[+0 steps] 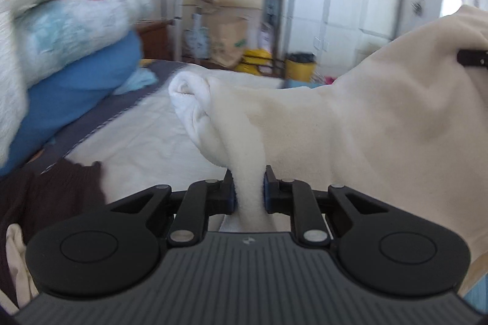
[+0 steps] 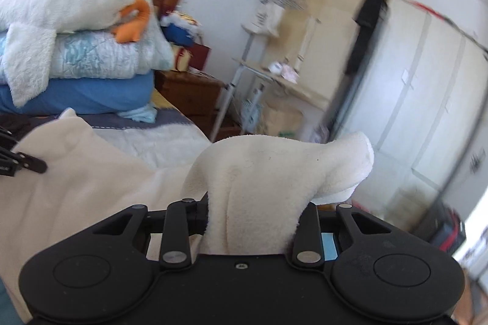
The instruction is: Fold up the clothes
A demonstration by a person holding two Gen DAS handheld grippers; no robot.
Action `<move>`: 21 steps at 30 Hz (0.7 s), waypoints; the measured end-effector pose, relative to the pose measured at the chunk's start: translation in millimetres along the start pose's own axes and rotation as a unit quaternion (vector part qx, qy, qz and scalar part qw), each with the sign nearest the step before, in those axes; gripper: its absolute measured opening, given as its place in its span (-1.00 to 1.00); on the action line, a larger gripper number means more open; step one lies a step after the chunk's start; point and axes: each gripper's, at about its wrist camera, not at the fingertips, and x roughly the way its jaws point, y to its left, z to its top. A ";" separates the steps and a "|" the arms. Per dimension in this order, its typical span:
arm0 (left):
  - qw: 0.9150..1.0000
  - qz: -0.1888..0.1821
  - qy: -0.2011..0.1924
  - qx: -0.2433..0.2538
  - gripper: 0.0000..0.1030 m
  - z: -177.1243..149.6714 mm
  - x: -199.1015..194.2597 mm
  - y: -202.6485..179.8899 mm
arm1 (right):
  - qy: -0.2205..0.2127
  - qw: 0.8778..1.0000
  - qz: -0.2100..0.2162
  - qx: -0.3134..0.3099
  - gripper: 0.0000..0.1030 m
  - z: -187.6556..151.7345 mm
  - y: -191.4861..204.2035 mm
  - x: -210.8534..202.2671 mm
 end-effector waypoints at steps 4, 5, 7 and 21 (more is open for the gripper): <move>0.998 0.033 -0.045 -0.026 -0.71 18.0 -18.0 22.8 | -0.023 0.998 0.015 -0.058 -0.29 49.2 10.0 54.3; 0.997 0.037 -0.057 -0.042 -0.70 25.6 -20.0 30.8 | -0.029 0.997 0.021 -0.075 -0.29 66.0 12.4 69.4; 0.995 0.065 -0.058 -0.051 -0.70 38.3 -9.9 40.9 | -0.042 0.993 0.030 -0.109 -0.29 101.4 14.3 100.0; 0.940 0.118 0.089 -0.308 -0.26 -22.6 129.7 157.6 | 0.125 0.980 0.046 0.148 0.60 92.5 12.3 376.5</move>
